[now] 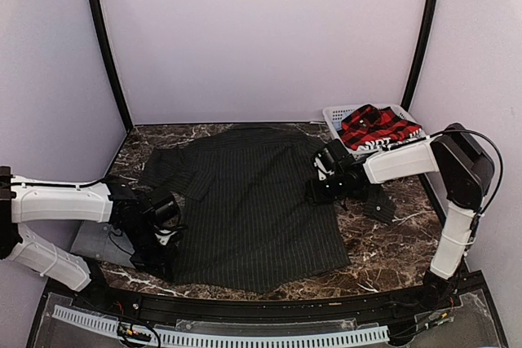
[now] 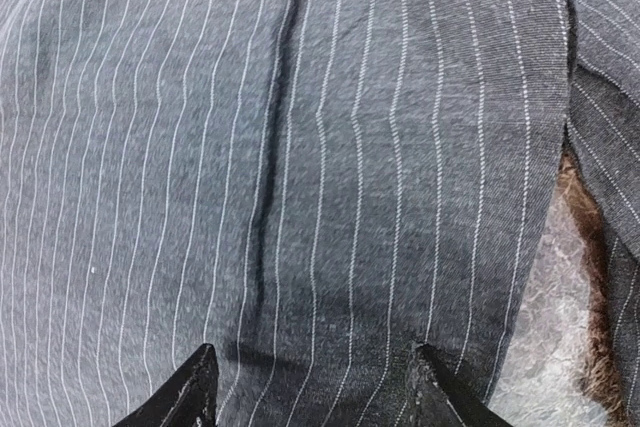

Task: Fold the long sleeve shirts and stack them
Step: Smooth out the crumpled shirt at the center of the board.

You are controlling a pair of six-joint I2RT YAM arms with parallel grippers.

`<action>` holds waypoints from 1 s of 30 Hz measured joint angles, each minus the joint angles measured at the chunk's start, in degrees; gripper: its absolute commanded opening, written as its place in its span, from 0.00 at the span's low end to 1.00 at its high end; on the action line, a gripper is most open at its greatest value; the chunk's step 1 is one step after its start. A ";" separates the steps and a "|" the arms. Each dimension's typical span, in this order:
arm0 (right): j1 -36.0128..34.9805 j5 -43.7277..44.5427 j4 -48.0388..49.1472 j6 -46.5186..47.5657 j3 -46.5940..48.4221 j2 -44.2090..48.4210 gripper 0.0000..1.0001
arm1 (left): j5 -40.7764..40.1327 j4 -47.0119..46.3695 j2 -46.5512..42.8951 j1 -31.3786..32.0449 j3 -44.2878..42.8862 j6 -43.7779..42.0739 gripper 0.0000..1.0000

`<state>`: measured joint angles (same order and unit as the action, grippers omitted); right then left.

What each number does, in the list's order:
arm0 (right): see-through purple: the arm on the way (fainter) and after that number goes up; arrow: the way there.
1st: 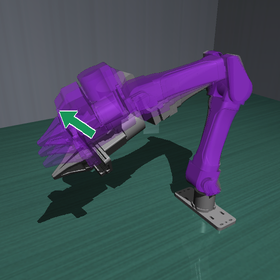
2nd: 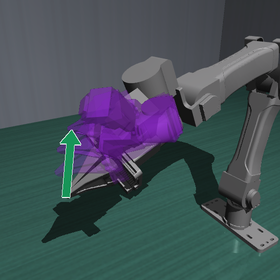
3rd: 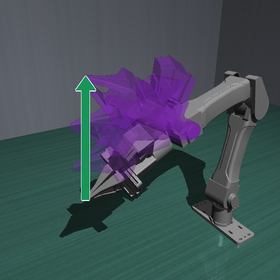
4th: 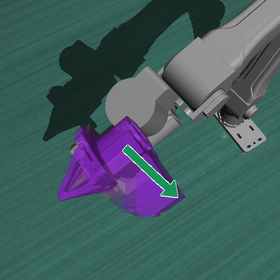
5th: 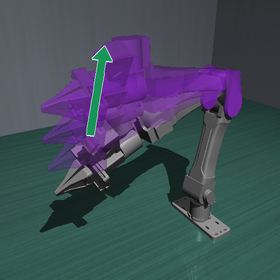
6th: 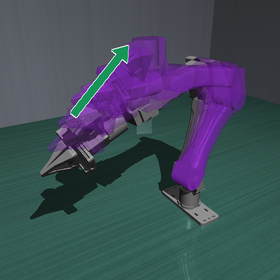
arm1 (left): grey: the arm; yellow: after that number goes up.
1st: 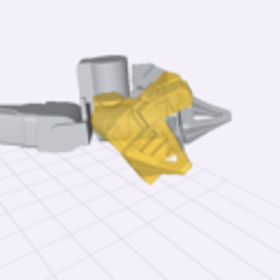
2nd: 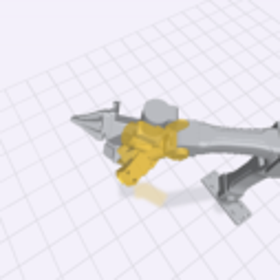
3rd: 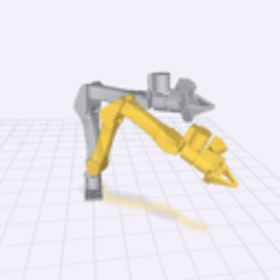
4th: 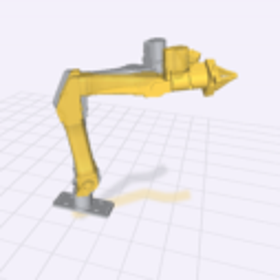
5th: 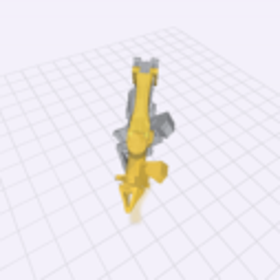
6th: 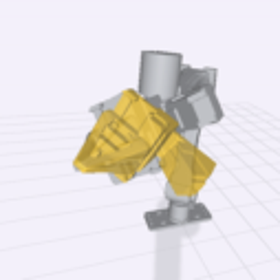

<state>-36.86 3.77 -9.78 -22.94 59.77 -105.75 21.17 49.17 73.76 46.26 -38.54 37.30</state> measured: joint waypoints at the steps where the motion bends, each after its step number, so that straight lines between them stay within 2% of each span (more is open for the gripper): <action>1: 0.07 0.09 0.24 0.02 -0.13 0.02 0.61 | 0.63 0.50 -0.15 0.00 0.00 -0.57 0.00; 7: 0.37 0.52 0.92 0.24 -1.53 0.96 0.64 | 2.99 2.86 -0.22 0.00 -0.59 -3.30 0.32; 9: 0.50 0.48 0.44 0.35 -1.60 1.27 0.65 | 2.25 3.91 0.39 0.00 -2.75 -3.67 0.37; 14: 0.11 0.09 -3.80 0.66 -1.60 3.21 0.66 | -0.59 4.15 2.08 -1.22 -12.24 -3.61 0.41; 21: -0.55 0.07 -7.43 0.94 -0.17 8.31 0.65 | -8.79 1.01 6.43 -9.03 -23.02 -5.18 0.41; 30: -1.53 -2.12 -3.63 -1.55 -0.04 18.45 0.65 | -18.10 -10.36 24.52 -15.34 -31.15 -10.27 0.45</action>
<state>-38.39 1.65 -13.41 -24.49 59.72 -87.31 3.07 38.81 98.28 30.92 -69.69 27.03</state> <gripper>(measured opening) 0.654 0.435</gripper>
